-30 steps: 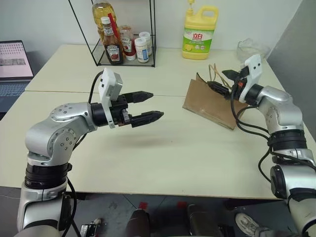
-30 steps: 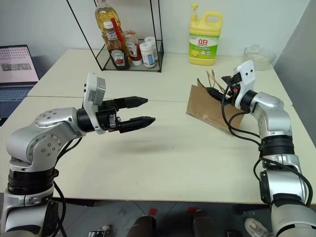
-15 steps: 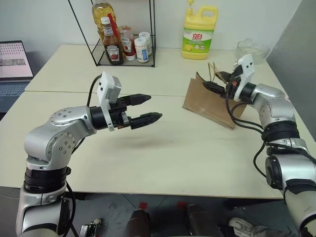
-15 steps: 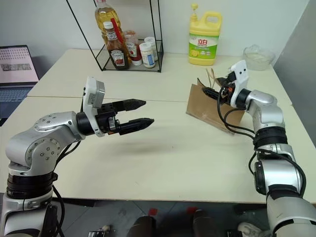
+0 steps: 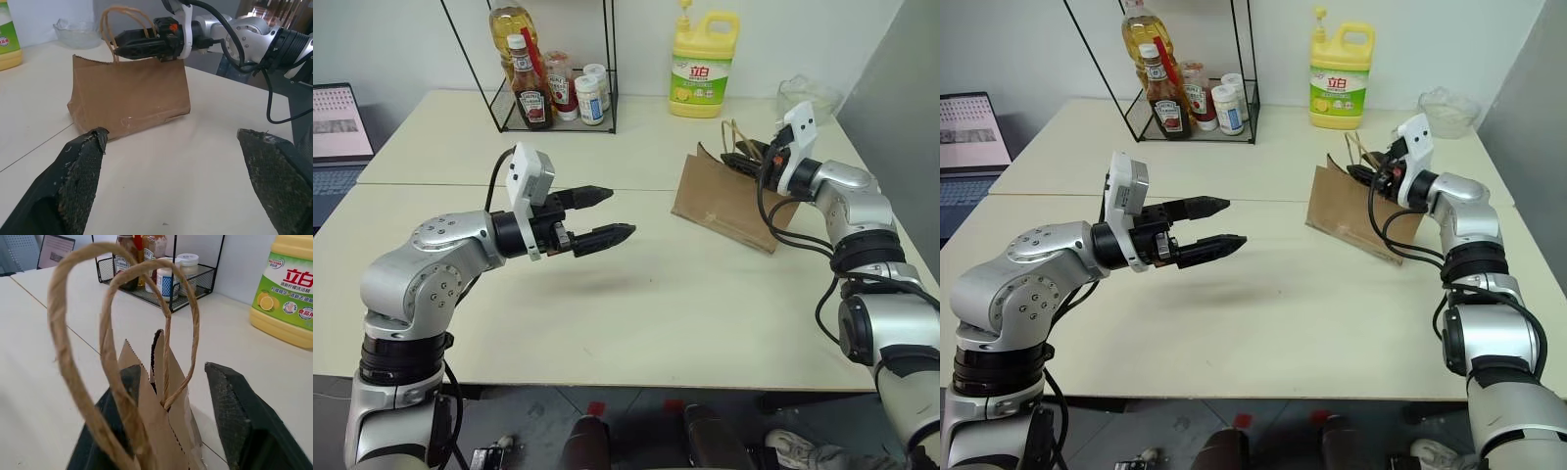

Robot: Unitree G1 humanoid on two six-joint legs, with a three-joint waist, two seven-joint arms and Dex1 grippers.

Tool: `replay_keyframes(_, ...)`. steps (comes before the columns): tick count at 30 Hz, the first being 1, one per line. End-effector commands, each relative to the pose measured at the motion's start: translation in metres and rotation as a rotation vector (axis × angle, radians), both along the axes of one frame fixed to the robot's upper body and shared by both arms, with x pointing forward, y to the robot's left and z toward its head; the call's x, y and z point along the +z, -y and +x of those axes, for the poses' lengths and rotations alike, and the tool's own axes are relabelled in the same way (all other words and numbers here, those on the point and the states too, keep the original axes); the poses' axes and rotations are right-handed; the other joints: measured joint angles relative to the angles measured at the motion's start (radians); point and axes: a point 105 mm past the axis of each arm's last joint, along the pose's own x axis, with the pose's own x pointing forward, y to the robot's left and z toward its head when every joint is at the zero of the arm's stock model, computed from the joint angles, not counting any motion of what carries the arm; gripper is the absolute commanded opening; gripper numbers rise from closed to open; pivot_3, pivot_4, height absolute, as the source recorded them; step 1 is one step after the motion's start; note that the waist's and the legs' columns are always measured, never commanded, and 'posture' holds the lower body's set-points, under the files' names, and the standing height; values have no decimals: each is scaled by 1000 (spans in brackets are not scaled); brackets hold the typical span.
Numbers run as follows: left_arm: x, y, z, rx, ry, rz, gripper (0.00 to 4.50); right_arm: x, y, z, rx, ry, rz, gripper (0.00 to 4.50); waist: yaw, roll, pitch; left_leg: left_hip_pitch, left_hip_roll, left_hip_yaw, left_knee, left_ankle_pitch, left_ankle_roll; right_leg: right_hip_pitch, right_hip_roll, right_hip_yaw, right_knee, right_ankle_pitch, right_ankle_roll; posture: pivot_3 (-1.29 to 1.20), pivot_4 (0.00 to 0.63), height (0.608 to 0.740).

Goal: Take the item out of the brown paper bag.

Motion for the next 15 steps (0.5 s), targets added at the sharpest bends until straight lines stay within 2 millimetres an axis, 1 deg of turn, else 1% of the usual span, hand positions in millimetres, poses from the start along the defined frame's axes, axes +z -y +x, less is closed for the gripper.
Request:
replay_keyframes(1,13,0,-5,-9,56,-16,4500,24,0,-3,26,70,-10,738,0,0,0,0,0,0,0,0,0,0,0,0,0,0,0,0,150,740)
replay_keyframes(3,12,0,-4,-8,57,-17,4500,23,1,-4,22,70,-26,59,0,0,0,0,0,0,0,0,0,0,0,0,1,0,0,0,150,740)
replay_keyframes(5,12,0,-4,-5,57,-17,4500,23,2,-5,24,71,-40,59,0,0,0,0,0,0,1,0,0,0,0,0,1,0,0,0,150,740)
replay_keyframes(9,12,1,-2,-4,59,-18,4500,22,4,-6,21,68,-42,1040,0,0,0,0,0,0,1,0,0,0,0,0,1,0,0,0,150,740)
replay_keyframes(13,12,2,-2,-6,62,-19,4500,23,6,-5,13,71,-45,2481,0,0,0,0,0,0,1,0,0,0,0,0,2,0,0,0,150,740)
replay_keyframes(14,13,1,-1,-6,63,-19,4500,23,7,-5,6,75,-49,2918,0,0,0,0,0,0,1,0,0,0,0,0,2,0,0,0,150,740)
replay_keyframes(15,13,1,-1,-6,64,-19,4500,23,7,-4,1,77,-53,3221,0,0,0,0,0,0,1,0,0,0,0,0,2,0,0,0,150,740)
